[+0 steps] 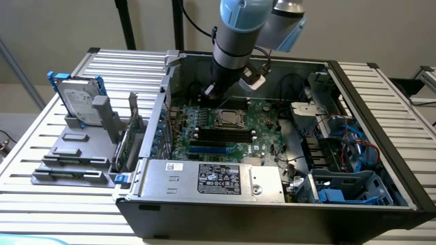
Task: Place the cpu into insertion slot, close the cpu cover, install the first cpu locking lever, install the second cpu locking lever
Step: 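Install the first cpu locking lever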
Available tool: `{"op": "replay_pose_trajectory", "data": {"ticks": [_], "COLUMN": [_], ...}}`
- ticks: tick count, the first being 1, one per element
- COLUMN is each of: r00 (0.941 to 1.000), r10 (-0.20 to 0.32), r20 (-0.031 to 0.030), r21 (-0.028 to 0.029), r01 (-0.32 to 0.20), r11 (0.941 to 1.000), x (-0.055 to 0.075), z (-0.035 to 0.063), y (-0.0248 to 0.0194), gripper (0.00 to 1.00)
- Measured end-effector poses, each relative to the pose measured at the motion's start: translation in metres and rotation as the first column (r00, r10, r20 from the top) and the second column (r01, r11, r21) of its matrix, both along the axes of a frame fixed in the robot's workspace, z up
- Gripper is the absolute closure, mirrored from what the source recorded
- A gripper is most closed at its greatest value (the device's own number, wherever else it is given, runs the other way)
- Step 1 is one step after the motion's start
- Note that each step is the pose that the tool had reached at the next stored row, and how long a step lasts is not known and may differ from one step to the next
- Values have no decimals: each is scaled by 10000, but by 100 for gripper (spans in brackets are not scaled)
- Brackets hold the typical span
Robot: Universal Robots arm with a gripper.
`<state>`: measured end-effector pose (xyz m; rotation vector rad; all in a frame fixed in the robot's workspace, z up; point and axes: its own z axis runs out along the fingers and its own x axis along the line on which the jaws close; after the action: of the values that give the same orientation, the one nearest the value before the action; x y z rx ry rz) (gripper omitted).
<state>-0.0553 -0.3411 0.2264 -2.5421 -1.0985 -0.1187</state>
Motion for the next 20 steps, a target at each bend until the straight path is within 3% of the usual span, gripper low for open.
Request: {"op": "replay_pose_trajectory", "data": {"ticks": [8,15,20], "r00": [10000,10000,10000], "r10": [1,0,1], "r20": [10,44,67], "r21": [-47,-191,-207], "r01": [-1,0,0], "r11": [10000,9998,9998], "x": [-18,-18,-18], "z": [-139,-197,-224], "y": [0,4,27], "gripper": [89,89,89]}}
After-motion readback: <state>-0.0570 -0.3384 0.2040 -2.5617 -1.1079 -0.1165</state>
